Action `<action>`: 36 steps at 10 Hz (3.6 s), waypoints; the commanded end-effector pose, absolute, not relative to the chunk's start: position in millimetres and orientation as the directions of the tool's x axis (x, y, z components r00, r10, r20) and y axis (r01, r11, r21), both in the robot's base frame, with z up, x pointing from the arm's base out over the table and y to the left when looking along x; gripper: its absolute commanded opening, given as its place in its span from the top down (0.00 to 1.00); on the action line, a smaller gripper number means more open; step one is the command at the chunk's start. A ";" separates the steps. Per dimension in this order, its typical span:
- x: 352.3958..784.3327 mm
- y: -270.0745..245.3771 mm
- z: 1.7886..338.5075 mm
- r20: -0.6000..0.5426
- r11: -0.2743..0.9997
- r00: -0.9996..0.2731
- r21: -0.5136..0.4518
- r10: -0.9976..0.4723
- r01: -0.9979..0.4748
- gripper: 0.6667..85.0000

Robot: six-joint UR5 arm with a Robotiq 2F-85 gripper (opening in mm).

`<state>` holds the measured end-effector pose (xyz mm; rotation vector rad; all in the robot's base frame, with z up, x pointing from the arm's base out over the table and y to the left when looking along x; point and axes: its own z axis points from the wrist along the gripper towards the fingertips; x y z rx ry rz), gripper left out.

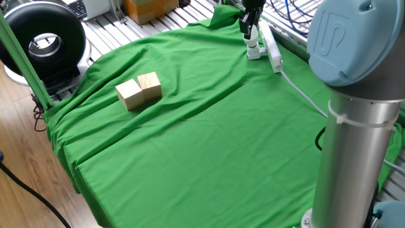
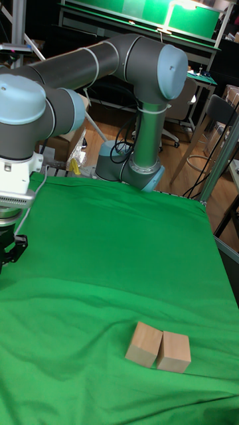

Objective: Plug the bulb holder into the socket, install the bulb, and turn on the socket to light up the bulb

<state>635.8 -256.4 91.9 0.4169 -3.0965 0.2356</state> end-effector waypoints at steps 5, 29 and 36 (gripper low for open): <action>637.1 -256.6 92.9 0.011 0.965 -0.977 -0.155 -0.212 -0.211 0.53; 636.5 -259.7 97.1 0.103 0.577 -0.586 -0.107 -0.804 -0.810 0.94; 635.6 -246.9 96.1 0.035 0.767 -0.771 -0.080 -0.636 -0.636 1.00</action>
